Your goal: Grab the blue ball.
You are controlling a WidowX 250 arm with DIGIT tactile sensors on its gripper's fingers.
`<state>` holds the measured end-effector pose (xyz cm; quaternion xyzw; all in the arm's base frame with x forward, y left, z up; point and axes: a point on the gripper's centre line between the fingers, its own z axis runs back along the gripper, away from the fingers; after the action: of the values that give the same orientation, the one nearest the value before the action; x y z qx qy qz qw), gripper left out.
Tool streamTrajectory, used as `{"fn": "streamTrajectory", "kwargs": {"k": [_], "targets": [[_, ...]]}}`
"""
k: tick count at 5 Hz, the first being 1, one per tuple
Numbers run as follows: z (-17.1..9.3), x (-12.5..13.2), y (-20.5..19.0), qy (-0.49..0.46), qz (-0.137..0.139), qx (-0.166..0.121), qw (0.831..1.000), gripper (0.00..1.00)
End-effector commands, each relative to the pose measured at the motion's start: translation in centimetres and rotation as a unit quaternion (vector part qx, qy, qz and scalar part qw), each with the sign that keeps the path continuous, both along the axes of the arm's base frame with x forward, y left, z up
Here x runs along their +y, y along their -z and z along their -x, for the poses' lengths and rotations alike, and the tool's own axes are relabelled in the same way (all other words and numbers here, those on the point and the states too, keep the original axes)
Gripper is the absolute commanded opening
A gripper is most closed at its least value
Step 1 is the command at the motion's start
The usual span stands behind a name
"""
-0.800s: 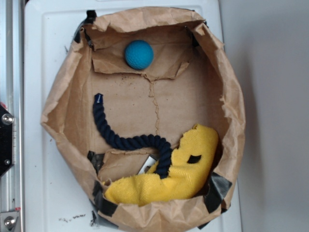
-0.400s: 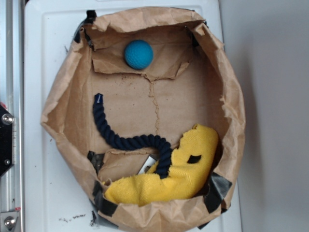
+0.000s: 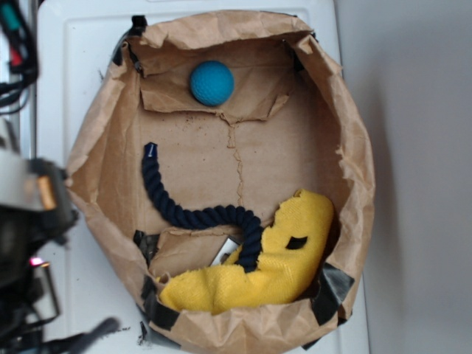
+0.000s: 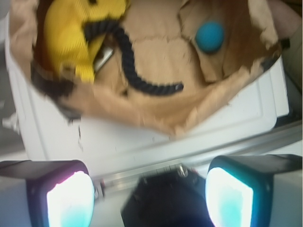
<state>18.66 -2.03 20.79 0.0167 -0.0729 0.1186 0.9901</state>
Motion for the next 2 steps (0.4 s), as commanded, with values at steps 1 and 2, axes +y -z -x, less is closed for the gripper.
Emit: {"fn": "streamTrajectory", "kwargs": {"k": [1,2], "targets": [[-5.3,4.3,1.5,-0.241,-0.020,-0.158,0.957,1.00],[-7.5,6.5,3.4,-0.296,-0.021,-0.163,0.941,1.00]]}}
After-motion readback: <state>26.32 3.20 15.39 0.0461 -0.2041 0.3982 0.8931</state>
